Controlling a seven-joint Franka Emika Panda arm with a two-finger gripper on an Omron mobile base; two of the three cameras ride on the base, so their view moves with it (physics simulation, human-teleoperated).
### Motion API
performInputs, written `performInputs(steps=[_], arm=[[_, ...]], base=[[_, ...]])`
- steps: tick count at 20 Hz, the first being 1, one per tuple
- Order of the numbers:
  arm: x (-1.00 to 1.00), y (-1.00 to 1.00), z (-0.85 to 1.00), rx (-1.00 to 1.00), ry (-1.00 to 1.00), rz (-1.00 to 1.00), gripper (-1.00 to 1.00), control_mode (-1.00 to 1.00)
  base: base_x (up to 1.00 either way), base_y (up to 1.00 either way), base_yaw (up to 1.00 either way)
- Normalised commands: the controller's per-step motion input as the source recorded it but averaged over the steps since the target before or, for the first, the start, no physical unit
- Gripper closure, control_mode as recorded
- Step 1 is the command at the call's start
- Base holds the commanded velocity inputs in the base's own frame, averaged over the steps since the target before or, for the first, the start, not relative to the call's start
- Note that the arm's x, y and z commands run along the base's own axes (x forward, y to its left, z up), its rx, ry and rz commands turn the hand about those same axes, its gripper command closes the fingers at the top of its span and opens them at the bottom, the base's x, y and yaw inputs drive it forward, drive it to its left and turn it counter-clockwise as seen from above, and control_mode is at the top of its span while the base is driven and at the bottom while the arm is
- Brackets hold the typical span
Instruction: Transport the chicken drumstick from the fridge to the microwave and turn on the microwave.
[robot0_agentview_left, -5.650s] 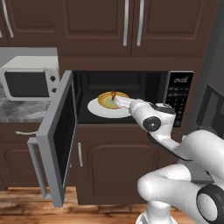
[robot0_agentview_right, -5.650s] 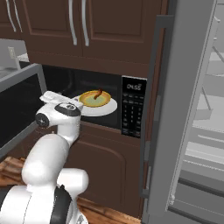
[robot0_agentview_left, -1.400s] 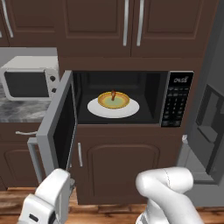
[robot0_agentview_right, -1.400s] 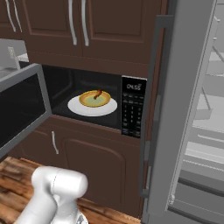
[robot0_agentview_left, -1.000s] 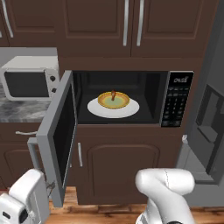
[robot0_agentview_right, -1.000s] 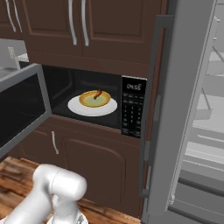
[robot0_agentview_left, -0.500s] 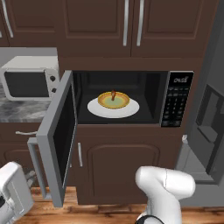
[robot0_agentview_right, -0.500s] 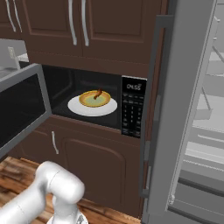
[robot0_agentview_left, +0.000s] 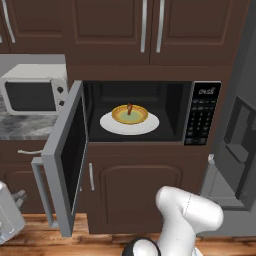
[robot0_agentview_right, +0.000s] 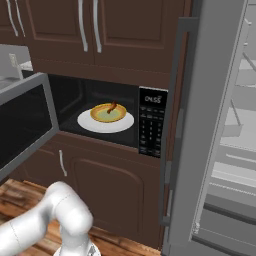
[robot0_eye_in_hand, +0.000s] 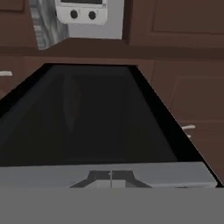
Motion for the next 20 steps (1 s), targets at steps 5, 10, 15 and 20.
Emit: performInputs(steps=[5,10,15,20], arm=[[0.52,0.37,-0.2,-0.01,0.0,-0.06,1.0,-1.0],[0.39,0.02,-0.1,0.0,-0.02,-0.11,1.0,-1.0],[0.21,-0.01,-0.07,0.0,-0.07,-0.15,1.0,-1.0],[-0.14,-0.45,0.0,0.0,-0.09,-0.17,1.0,-1.0]], base=[[0.0,0.0,0.0],[0.0,0.0,0.0],[0.0,0.0,0.0],[0.0,0.0,0.0]])
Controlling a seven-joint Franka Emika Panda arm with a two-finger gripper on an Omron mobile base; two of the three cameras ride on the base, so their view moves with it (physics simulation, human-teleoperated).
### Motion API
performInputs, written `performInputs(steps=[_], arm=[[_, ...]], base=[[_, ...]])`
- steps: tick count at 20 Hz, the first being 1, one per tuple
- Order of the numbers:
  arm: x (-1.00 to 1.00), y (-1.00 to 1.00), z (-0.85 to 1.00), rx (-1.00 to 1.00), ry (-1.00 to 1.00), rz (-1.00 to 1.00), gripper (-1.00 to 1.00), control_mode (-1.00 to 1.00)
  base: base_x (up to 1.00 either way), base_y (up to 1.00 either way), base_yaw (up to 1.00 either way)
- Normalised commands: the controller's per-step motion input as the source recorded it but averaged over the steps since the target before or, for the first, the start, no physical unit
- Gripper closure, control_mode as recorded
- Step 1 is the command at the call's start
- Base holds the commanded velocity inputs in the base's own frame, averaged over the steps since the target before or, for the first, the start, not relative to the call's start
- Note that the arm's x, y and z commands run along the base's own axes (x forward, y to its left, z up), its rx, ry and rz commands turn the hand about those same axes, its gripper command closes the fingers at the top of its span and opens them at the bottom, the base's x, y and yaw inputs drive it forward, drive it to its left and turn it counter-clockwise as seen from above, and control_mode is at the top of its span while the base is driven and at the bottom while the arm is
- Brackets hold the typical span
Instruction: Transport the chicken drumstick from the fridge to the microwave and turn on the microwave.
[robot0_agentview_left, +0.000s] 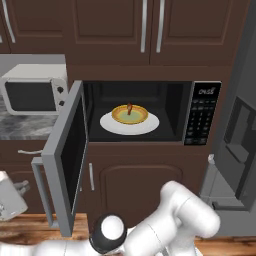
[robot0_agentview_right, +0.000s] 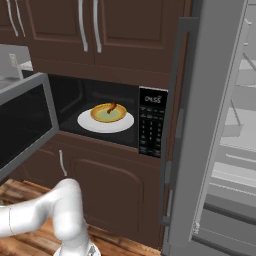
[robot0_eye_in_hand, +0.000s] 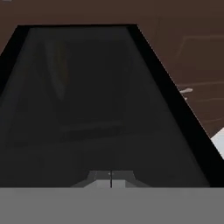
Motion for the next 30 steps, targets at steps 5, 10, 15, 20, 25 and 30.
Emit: performInputs(steps=[5,10,15,20,25,30], arm=[[-0.04,-0.8,0.0,0.01,-0.01,-0.22,1.0,-1.0],[-0.23,-0.96,0.0,0.06,0.0,-0.2,1.0,-1.0],[-1.0,-1.0,0.0,0.14,0.0,-0.21,1.0,-1.0],[-0.87,-1.0,0.0,0.09,0.01,-0.26,1.0,-1.0],[-0.13,-1.0,-0.01,0.0,0.01,-0.35,1.0,-1.0],[0.22,-0.72,-0.04,-0.05,0.0,-0.35,1.0,-1.0]], base=[[0.0,0.0,0.0],[0.0,0.0,0.0],[0.0,0.0,0.0],[0.0,0.0,0.0],[0.0,0.0,0.0],[0.0,0.0,0.0]])
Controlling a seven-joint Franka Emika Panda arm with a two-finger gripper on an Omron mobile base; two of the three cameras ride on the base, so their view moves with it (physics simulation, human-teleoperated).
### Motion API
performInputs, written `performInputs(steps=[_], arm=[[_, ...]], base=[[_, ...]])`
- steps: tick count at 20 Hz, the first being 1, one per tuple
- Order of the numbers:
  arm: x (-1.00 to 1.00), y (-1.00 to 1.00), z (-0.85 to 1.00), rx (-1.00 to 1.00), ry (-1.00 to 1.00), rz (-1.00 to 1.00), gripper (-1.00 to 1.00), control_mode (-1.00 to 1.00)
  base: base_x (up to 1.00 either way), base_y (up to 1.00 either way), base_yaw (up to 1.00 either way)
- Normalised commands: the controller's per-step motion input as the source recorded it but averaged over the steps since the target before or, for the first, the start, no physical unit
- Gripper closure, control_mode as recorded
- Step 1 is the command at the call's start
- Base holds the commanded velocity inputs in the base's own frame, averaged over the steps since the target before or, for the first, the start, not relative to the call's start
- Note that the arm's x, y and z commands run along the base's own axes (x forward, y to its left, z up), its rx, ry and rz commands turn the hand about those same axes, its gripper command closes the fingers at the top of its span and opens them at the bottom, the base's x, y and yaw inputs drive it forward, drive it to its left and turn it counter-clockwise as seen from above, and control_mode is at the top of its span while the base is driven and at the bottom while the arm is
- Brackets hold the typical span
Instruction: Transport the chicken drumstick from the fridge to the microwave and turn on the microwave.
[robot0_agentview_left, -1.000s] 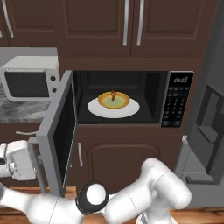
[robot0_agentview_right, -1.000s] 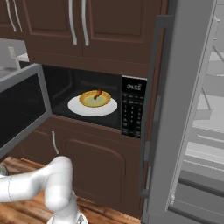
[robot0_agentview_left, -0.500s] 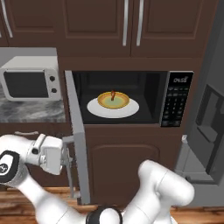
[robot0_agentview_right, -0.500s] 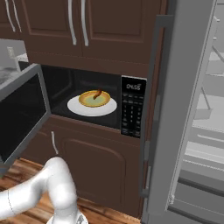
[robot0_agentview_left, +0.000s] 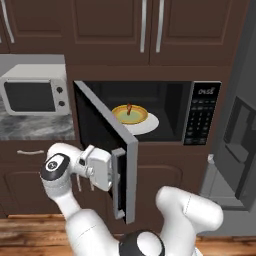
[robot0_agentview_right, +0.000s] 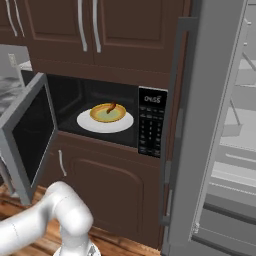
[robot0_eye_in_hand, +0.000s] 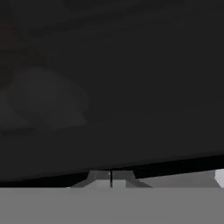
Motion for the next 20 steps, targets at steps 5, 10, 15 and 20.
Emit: performInputs(steps=[5,10,15,20], arm=[[0.58,-0.94,-0.33,-0.05,0.07,-0.38,1.0,-1.0],[0.71,-1.0,-0.46,-0.06,0.2,-0.4,1.0,-1.0],[0.76,-1.0,-0.49,-0.07,0.2,-0.38,1.0,-1.0],[1.0,-1.0,-0.51,-0.01,0.26,-0.36,1.0,-1.0]], base=[[0.0,0.0,0.0],[0.0,0.0,0.0],[0.0,0.0,0.0],[0.0,0.0,0.0]])
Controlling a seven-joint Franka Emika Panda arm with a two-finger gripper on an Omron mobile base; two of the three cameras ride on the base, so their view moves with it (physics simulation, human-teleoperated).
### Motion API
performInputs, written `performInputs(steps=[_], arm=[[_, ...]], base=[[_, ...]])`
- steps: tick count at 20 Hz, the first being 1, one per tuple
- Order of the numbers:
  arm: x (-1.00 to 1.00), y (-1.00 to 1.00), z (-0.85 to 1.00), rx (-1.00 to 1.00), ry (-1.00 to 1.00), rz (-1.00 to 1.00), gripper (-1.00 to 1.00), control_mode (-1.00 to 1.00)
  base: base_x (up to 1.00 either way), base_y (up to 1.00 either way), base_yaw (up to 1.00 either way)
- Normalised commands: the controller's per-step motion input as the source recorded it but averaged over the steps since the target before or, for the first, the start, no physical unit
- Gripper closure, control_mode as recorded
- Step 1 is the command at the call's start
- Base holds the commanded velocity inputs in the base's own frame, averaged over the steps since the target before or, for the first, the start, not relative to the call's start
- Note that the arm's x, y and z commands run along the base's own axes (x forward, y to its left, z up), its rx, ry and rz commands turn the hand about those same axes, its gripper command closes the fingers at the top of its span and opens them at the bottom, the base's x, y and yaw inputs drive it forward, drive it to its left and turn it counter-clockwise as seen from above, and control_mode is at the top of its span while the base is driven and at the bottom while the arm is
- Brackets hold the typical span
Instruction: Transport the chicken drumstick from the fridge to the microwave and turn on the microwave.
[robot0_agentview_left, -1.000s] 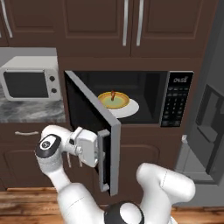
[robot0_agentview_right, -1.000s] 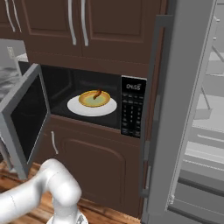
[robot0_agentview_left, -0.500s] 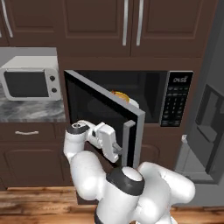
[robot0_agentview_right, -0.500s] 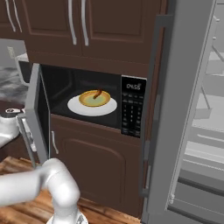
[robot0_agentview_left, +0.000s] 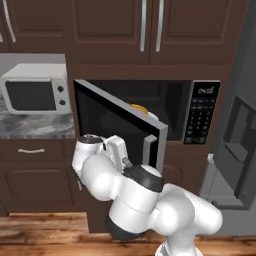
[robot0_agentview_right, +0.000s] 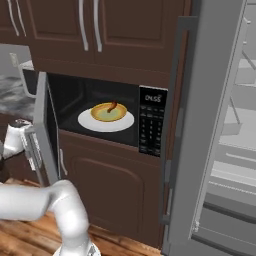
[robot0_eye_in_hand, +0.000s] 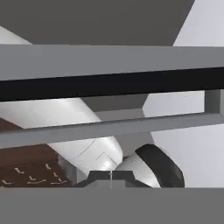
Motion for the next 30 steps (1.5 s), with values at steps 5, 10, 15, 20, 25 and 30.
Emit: performInputs(steps=[5,10,15,20,25,30], arm=[[1.0,-1.0,-0.97,0.02,0.28,-0.08,1.0,-1.0],[1.0,-1.0,-1.0,0.06,0.48,0.0,1.0,-1.0],[1.0,-1.0,-0.92,0.06,0.67,0.0,1.0,-1.0],[1.0,-0.99,-0.72,0.18,0.6,0.0,1.0,-1.0],[1.0,-0.54,0.13,0.45,0.86,0.0,1.0,-1.0],[1.0,-0.43,0.24,0.39,0.99,0.0,1.0,-1.0]], base=[[0.0,0.0,0.0],[0.0,0.0,0.0],[0.0,0.0,0.0],[0.0,0.0,0.0],[0.0,0.0,0.0],[0.0,0.0,0.0]])
